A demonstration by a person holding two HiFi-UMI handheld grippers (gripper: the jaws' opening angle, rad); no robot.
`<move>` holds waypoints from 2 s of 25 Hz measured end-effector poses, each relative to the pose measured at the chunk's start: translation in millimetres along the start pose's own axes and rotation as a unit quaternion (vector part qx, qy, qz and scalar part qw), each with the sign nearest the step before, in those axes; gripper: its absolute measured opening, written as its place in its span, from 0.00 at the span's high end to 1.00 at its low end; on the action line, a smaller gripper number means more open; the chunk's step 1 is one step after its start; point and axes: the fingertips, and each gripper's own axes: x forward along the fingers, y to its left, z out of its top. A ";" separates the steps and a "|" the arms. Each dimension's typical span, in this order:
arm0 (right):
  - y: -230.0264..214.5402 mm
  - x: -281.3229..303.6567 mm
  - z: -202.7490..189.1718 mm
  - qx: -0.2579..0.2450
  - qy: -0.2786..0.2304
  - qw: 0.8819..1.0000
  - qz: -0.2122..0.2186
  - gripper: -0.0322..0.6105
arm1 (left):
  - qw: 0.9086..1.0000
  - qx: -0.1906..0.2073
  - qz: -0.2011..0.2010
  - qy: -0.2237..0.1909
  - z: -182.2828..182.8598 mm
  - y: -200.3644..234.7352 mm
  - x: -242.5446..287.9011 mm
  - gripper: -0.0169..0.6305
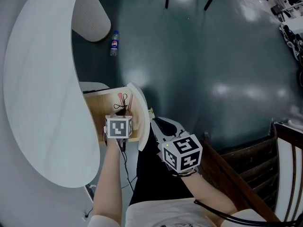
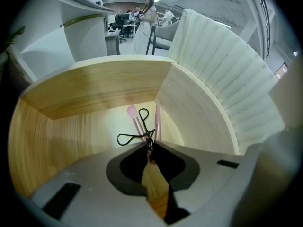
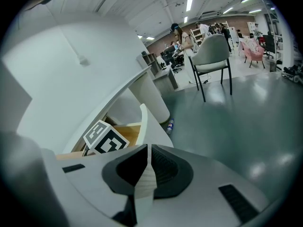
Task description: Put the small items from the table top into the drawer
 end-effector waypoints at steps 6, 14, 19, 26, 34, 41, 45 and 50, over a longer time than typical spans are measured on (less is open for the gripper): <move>-4.1 -0.8 -2.5 0.004 -0.001 1.000 -0.001 0.88 | 1.000 -0.006 -0.002 -0.006 1.0 0.4 -0.6 0.89; -6.0 -5.5 -0.3 0.001 -0.007 1.000 -0.004 0.88 | 1.000 -0.001 -0.001 -0.006 -4.5 -0.2 -0.4 0.86; -2.3 -24.2 3.5 -0.004 -0.020 1.000 -0.007 0.88 | 1.000 0.005 0.006 -0.023 -4.4 -4.9 -18.5 0.86; 11.8 -64.4 3.5 -0.022 -0.043 0.999 -0.002 0.88 | 0.998 0.010 0.013 -0.062 -2.2 -22.2 -56.6 0.86; 41.3 -126.3 17.7 -0.040 -0.078 0.996 -0.004 0.88 | 0.992 0.030 0.015 -0.125 -7.0 -59.9 -152.2 0.86; 78.2 -181.9 26.1 -0.059 -0.106 0.993 0.001 0.88 | 0.982 0.034 0.014 -0.185 -16.8 -85.2 -241.0 0.86; 99.6 -199.7 24.1 -0.065 -0.111 0.992 0.008 0.88 | 0.972 0.034 0.007 -0.231 -23.4 -96.2 -290.0 0.86; 140.2 -223.6 34.1 -0.091 -0.114 0.989 0.033 0.88 | 0.945 0.045 0.041 -0.321 -26.3 -101.6 -373.1 0.92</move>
